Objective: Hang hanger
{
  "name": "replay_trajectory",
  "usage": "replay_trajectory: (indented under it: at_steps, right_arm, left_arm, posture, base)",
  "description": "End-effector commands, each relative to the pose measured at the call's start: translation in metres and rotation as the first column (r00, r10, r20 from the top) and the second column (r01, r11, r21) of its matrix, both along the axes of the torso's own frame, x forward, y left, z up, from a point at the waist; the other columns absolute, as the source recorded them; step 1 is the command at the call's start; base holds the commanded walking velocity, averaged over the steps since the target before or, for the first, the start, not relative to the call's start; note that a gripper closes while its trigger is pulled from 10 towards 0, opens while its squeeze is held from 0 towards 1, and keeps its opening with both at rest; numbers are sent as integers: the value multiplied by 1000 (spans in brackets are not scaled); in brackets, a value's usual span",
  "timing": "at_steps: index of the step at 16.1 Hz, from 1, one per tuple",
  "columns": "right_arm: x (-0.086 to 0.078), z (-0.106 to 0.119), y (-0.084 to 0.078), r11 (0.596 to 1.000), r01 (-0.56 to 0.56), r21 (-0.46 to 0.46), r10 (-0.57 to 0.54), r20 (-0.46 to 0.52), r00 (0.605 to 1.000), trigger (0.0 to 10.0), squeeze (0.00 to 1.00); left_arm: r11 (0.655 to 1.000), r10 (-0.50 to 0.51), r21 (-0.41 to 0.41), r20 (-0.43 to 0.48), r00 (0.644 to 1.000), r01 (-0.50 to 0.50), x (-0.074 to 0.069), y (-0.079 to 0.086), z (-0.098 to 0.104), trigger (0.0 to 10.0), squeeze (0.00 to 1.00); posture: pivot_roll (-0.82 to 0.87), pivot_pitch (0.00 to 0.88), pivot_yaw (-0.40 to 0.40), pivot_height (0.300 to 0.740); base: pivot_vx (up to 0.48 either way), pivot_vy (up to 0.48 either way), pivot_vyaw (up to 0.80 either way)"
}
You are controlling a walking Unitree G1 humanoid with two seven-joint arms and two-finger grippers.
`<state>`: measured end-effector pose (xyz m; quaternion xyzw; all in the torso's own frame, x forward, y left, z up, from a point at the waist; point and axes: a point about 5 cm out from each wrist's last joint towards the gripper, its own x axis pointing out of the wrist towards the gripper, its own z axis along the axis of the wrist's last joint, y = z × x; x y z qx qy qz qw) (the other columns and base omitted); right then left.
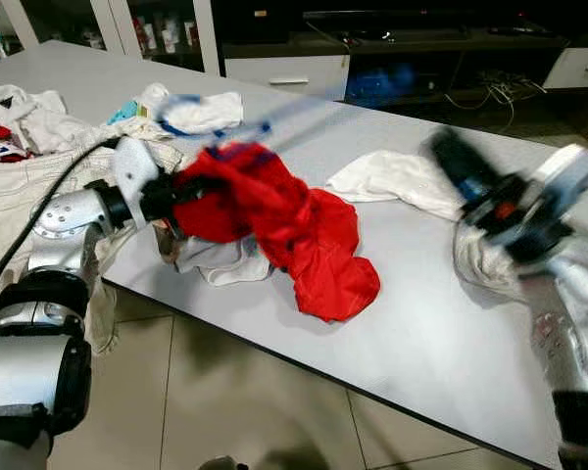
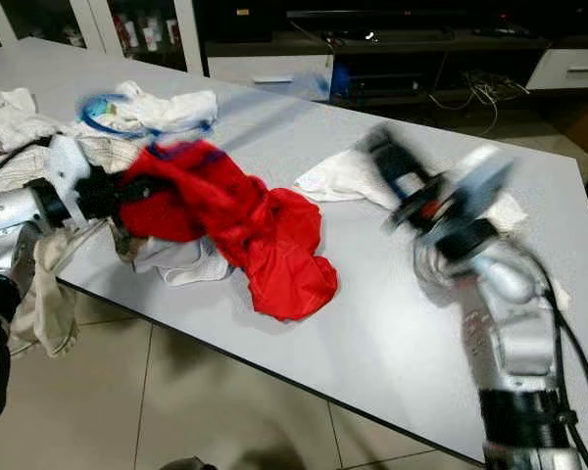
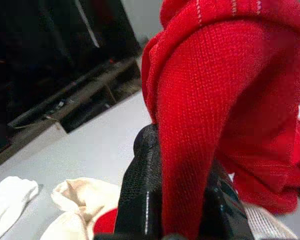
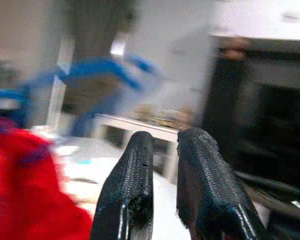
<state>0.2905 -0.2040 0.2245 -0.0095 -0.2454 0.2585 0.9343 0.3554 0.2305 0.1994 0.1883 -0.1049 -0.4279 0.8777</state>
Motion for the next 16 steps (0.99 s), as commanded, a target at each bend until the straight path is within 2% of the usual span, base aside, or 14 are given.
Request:
replay_trajectory:
  at_steps: [1,2,3,5,6,7,10,13,14,15,16]
  right_arm:
    - [2,-8,-5,999,47,-7,-47,-48,998,10000,0]
    - [3,-16,-2,998,53,-34,-56,-88,995,10000,0]
    - [3,-19,0,998,55,-38,-59,-103,993,10000,0]
    - [3,-34,17,999,16,-40,-23,-167,986,10000,0]
    - [3,-36,22,999,-1,-34,-5,-178,984,10000,0]
    - [0,-42,38,997,-74,-34,65,-208,976,10000,0]
    - [-8,-50,65,973,-225,-54,205,-254,945,10000,0]
    - [-7,-52,66,978,-201,-62,179,-253,951,10000,0]
    - [-6,-53,64,983,-176,-61,155,-252,955,10000,0]
    - [-6,-55,62,988,-144,-60,124,-253,959,10000,0]
    - [-6,-58,62,990,-130,-62,110,-257,960,10000,0]
  left_arm:
    - [997,23,-74,34,999,-21,0,3,8,0,0]
    - [991,27,-130,34,999,-22,-2,4,8,0,0]
    - [988,26,-151,33,999,-21,-2,4,8,0,0]
    - [966,-11,-259,6,1000,12,-10,-3,-2,0,0]
    - [960,-23,-278,-7,1000,20,-13,-6,-6,0,0]
    - [950,-59,-308,-39,997,44,-22,-17,-18,0,0]
    - [948,-111,-310,-97,989,76,-36,-32,-37,0,0]
    - [937,-116,-344,-142,983,61,-50,-44,-44,0,0]
    - [923,-91,-383,-150,984,27,-52,-45,-45,0,0]
    - [890,-27,-453,-162,986,-50,-53,-48,-46,4039,0]
    - [869,1,-487,-177,984,-88,-54,-53,-50,10000,0]
  posture:
    - [-67,0,20,740]
    - [-69,0,28,740]
    - [-68,0,29,740]
    - [-60,0,30,740]
    - [-60,0,30,740]
    - [-54,0,29,740]
    - [-44,0,23,740]
    - [-44,0,23,740]
    - [-44,0,23,740]
    - [-39,0,24,740]
    - [-39,0,24,740]
  base:
    - [0,0,0]
    - [0,0,0]
    - [0,0,0]
    - [0,0,0]
    - [0,0,0]
    - [0,0,0]
    - [0,0,0]
    - [0,0,0]
    - [0,0,0]
    - [0,0,0]
    - [0,0,0]
